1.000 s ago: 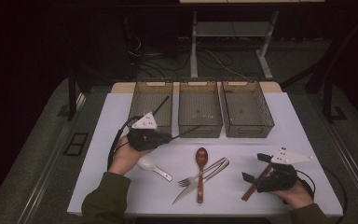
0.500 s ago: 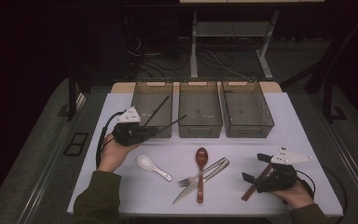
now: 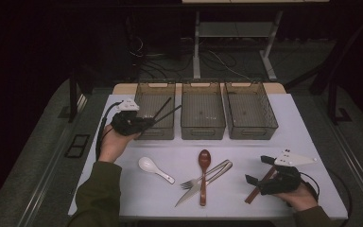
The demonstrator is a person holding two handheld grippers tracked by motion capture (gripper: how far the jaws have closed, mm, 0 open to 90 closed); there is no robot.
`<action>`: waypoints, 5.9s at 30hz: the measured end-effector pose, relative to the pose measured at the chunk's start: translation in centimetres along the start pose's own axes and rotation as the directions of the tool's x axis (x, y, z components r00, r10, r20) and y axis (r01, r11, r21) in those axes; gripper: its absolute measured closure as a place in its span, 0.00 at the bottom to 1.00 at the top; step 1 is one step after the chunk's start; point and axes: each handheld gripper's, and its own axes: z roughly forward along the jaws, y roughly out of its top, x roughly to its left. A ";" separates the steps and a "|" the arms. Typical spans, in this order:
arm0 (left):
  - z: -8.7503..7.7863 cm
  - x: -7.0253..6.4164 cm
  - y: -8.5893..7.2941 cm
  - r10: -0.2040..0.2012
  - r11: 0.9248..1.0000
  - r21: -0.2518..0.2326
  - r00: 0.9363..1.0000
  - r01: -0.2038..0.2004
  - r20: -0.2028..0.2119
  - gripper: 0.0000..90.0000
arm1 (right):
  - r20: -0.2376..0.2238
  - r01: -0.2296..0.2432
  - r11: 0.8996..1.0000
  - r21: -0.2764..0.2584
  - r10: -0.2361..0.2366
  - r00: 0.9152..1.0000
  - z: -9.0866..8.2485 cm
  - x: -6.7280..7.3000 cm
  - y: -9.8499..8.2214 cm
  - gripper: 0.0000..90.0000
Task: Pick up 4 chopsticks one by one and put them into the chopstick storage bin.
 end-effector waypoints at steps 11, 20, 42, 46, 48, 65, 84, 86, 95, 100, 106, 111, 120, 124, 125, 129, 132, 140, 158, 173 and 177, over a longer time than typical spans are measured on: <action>1.4 3.3 2.0 -0.072 0.997 0.011 0.993 0.073 -0.090 0.95 | -0.001 -0.004 1.000 0.000 0.004 1.000 0.0 0.0 0.0 0.03; 3.3 5.1 2.1 -0.175 0.985 -0.023 0.973 0.173 -0.149 0.95 | -0.005 -0.008 1.000 -0.006 0.008 1.000 -0.1 -0.1 0.0 0.03; 5.9 5.5 2.0 -0.225 0.974 -0.064 0.944 0.216 -0.240 0.91 | -0.008 -0.014 1.000 -0.014 0.014 1.000 -0.2 -0.2 0.0 0.03; 5.8 5.5 2.0 -0.223 0.975 -0.067 0.946 0.213 -0.237 0.87 | -0.009 -0.013 1.000 -0.014 0.013 1.000 -0.2 -0.2 0.0 0.03; 5.8 5.4 2.0 -0.218 0.976 -0.059 0.947 0.210 -0.236 0.83 | -0.009 -0.014 1.000 -0.014 0.014 1.000 -0.2 -0.1 0.0 0.03; 4.0 3.7 2.4 -0.155 0.987 -0.068 0.984 0.149 -0.089 0.58 | -0.004 -0.012 1.000 -0.007 0.012 1.000 -0.1 -0.1 -0.1 0.03; 1.6 -1.7 0.3 -0.052 0.997 -0.062 0.998 0.053 0.019 0.40 | -0.003 -0.007 1.000 -0.003 0.007 1.000 -0.2 -0.2 -0.1 0.03; 1.3 -2.5 -0.2 -0.041 0.997 -0.070 0.999 0.043 0.030 0.39 | -0.004 -0.003 1.000 0.000 0.003 1.000 -0.2 -0.3 -0.1 0.03; 0.4 -5.7 -3.0 -0.004 0.997 -0.076 1.000 0.005 0.016 0.28 | -0.007 -0.005 0.999 0.033 0.006 1.000 -0.4 -0.6 -0.1 0.03; -0.1 -7.1 -4.7 0.009 0.997 -0.081 1.000 -0.008 0.008 0.20 | -0.026 0.008 0.998 0.063 -0.006 1.000 -0.3 -0.3 -0.2 0.03; -0.9 -8.3 -6.4 0.005 0.996 -0.090 1.000 -0.003 0.020 0.15 | -0.061 0.013 0.998 0.061 -0.010 0.998 -1.2 -0.7 -0.2 0.25; -0.7 -9.4 -7.5 0.012 0.998 -0.068 0.999 -0.010 0.035 0.06 | -0.095 0.037 0.997 0.072 -0.030 0.995 -1.6 -0.8 -0.3 0.40; -0.6 -11.4 -8.6 0.030 0.997 -0.067 0.996 -0.024 0.082 0.00 | -0.154 0.118 0.982 0.149 -0.095 0.983 -1.6 0.0 -0.6 0.78; -0.9 -11.6 -9.2 0.014 0.993 -0.118 0.994 -0.001 0.110 0.00 | -0.177 0.144 0.974 0.174 -0.113 0.978 -1.8 0.1 -1.0 0.92; -1.0 -11.6 -9.3 0.009 0.993 -0.119 0.993 0.004 0.114 0.00 | -0.190 0.148 0.972 0.181 -0.113 0.975 -1.9 0.1 -1.1 0.96; -0.7 -11.4 -9.6 0.013 0.995 -0.104 0.993 -0.001 0.115 0.00 | -0.247 0.172 0.962 0.214 -0.117 0.962 -2.1 0.6 -1.5 1.00; -0.6 -11.4 -9.7 0.027 0.996 -0.089 0.993 -0.017 0.114 0.00 | -0.272 0.197 0.953 0.231 -0.131 0.953 -1.9 1.1 -1.6 1.00; -0.5 -11.6 -9.6 0.041 0.996 -0.086 0.993 -0.031 0.114 0.00 | -0.288 0.224 0.939 0.259 -0.146 0.946 -1.6 1.6 -1.8 1.00; -0.1 -11.8 -9.6 0.052 0.997 -0.064 0.990 -0.044 0.128 0.00 | -0.323 0.250 0.921 0.298 -0.149 0.935 -0.3 1.8 -1.8 1.00; -0.1 -11.7 -9.6 0.052 0.997 -0.062 0.991 -0.045 0.126 0.00 | -0.321 0.254 0.921 0.294 -0.155 0.934 0.6 2.0 -1.2 1.00; 0.0 -11.8 -9.6 0.063 0.997 -0.058 0.990 -0.056 0.128 0.00 | -0.318 0.257 0.920 0.297 -0.159 0.935 0.9 2.0 -1.1 1.00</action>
